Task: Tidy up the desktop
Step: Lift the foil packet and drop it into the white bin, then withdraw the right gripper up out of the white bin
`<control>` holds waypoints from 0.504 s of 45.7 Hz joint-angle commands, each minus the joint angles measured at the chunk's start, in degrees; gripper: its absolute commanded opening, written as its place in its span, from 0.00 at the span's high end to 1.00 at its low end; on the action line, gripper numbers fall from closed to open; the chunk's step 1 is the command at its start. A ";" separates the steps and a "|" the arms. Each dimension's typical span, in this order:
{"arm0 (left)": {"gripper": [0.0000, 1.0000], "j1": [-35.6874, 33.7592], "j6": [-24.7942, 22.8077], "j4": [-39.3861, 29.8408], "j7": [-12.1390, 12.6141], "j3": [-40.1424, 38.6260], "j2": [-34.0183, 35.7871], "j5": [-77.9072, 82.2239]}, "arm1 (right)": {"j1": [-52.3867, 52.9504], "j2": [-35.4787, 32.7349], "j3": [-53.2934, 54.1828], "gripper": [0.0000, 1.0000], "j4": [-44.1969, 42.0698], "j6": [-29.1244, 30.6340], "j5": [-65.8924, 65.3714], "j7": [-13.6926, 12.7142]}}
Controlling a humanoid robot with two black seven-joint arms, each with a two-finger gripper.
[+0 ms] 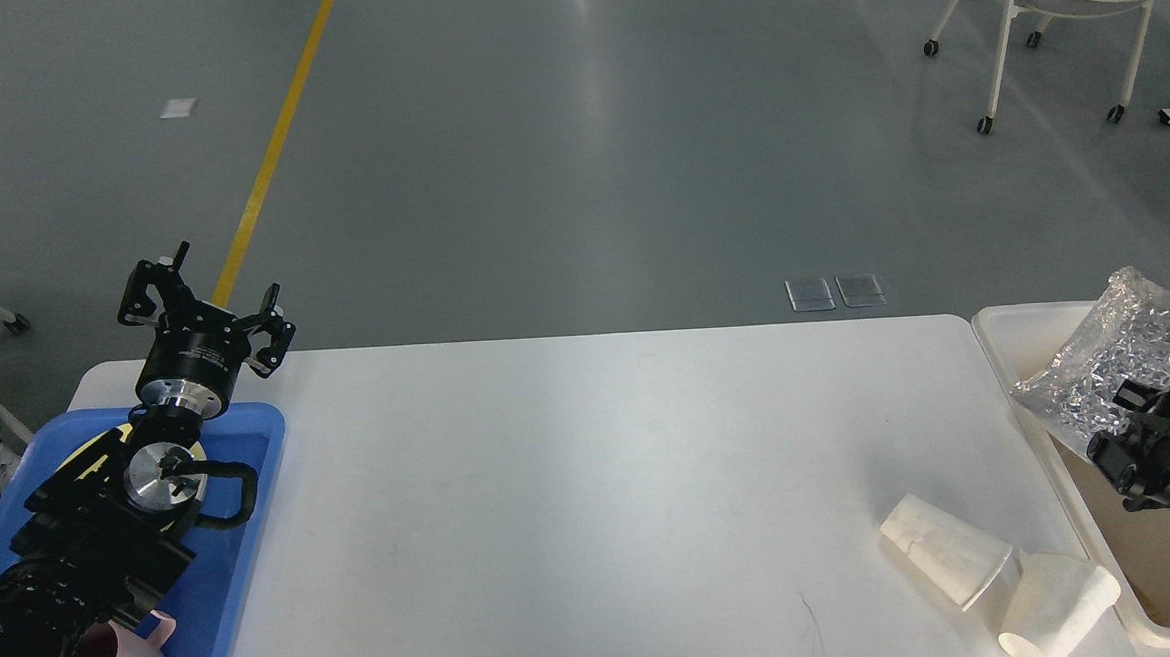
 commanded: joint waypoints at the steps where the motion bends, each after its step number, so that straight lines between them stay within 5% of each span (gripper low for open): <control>1: 0.01 -0.02 0.00 0.00 0.02 0.00 0.00 -0.01 | -0.67 0.38 0.77 0.12 -0.35 -0.32 0.47 0.34; 2: 0.01 -0.02 0.00 0.00 0.02 0.00 0.00 -0.01 | -0.75 0.46 0.77 0.00 -0.26 0.03 0.47 0.34; 3: 0.01 -0.02 0.00 0.00 -0.07 0.00 0.00 -0.01 | -0.75 0.47 0.77 0.07 -0.26 -0.05 0.47 0.52; 4: 0.00 -0.02 0.00 0.00 0.02 0.00 0.00 -0.01 | -0.75 0.55 0.86 0.00 -0.26 -0.05 0.47 0.52; 23: 0.00 -0.02 0.00 0.00 0.02 0.09 0.00 -0.01 | 0.12 0.47 1.03 0.00 -0.35 0.47 1.00 0.43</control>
